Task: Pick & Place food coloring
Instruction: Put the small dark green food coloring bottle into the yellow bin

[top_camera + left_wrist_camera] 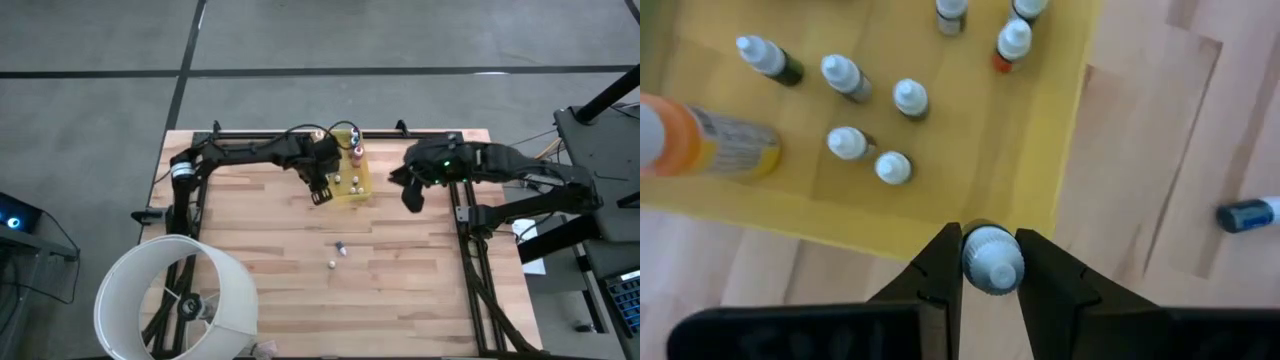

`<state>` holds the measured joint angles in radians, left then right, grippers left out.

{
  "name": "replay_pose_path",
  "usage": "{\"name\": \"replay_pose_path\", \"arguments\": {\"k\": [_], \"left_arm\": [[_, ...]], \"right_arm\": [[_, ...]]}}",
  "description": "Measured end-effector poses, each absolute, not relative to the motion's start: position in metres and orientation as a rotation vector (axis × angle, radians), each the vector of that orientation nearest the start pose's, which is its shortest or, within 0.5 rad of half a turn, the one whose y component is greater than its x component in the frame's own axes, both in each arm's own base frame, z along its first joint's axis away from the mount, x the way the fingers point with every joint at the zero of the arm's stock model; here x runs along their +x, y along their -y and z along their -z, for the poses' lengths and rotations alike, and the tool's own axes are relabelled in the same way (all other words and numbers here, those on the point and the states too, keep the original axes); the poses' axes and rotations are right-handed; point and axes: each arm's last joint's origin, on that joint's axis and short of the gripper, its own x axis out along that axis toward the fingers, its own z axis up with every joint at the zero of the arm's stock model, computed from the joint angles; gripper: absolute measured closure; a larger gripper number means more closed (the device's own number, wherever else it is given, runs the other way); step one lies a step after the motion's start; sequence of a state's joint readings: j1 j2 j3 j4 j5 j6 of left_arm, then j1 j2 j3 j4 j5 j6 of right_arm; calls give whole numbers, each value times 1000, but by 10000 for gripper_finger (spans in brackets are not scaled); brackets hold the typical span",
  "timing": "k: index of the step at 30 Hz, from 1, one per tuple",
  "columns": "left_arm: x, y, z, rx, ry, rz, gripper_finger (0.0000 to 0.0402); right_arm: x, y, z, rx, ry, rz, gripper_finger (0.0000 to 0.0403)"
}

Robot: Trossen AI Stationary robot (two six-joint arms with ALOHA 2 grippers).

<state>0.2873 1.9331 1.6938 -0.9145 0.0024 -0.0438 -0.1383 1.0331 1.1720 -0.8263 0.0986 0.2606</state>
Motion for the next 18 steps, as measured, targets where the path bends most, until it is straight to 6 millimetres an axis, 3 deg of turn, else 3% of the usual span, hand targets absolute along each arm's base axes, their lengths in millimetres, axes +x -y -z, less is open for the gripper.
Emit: {"name": "replay_pose_path", "arguments": {"k": [11,18], "left_arm": [[388,-130,-260,-181,-1094,-310,348],[391,-141,-256,-189,-1069,-366,348]], "right_arm": [[164,31,-435,202,-391,475,330],[154,30,-458,183,-318,462,335]]}}
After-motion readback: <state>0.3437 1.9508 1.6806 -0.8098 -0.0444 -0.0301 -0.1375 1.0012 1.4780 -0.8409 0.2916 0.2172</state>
